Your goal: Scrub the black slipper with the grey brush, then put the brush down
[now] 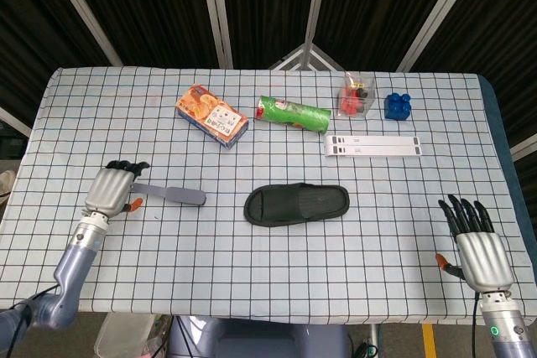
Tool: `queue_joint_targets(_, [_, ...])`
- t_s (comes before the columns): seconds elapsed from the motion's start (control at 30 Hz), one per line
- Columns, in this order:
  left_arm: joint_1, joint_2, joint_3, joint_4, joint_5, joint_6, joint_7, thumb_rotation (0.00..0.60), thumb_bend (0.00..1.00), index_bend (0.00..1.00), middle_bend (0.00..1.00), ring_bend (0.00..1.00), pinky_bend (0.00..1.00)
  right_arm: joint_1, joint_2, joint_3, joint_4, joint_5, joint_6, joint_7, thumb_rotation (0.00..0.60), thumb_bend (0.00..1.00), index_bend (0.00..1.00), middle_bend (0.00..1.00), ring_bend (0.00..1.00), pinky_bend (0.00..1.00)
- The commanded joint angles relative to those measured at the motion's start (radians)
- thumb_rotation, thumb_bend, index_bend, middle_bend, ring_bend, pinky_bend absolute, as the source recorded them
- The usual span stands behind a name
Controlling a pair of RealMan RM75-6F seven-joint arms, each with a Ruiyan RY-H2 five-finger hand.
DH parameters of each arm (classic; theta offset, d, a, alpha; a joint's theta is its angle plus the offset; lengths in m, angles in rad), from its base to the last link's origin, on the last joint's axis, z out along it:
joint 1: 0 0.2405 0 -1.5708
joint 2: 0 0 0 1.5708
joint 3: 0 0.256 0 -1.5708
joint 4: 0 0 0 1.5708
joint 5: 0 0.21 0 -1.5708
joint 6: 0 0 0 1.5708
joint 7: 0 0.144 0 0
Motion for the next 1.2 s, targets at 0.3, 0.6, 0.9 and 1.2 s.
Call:
queue_joint_targets(0.3, [-0.073,-0.074,0.013,0.054,-0.032,-0.073,0.001,0.6,0.21,0.22,0.33,0.26,0.25,0.002,0.003,0.002,-0.001,0.001,0.0,0.006,0.6,0.26,0.0,0.0,0.0,0.0])
queue_joint_targets(0.6, [-0.121,-0.121,0.018,0.086,-0.036,-0.103,-0.003,0.6,0.28,0.24,0.34,0.26,0.25,0.003,0.006,-0.003,-0.012,-0.007,0.0,0.003,0.6,0.26,0.0,0.0,0.0,0.0])
queue_joint_targets(0.9, [-0.144,-0.172,0.027,0.131,-0.017,-0.091,-0.042,0.6,0.32,0.26,0.37,0.28,0.26,0.008,0.009,0.0,-0.011,0.005,-0.012,0.008,0.6,0.26,0.0,0.0,0.0,0.0])
queue_joint_targets(1.2, [-0.153,-0.186,0.042,0.137,-0.003,-0.078,-0.052,0.6,0.32,0.27,0.38,0.29,0.26,0.008,0.012,-0.001,-0.012,0.007,-0.012,0.011,0.6,0.26,0.0,0.0,0.0,0.0])
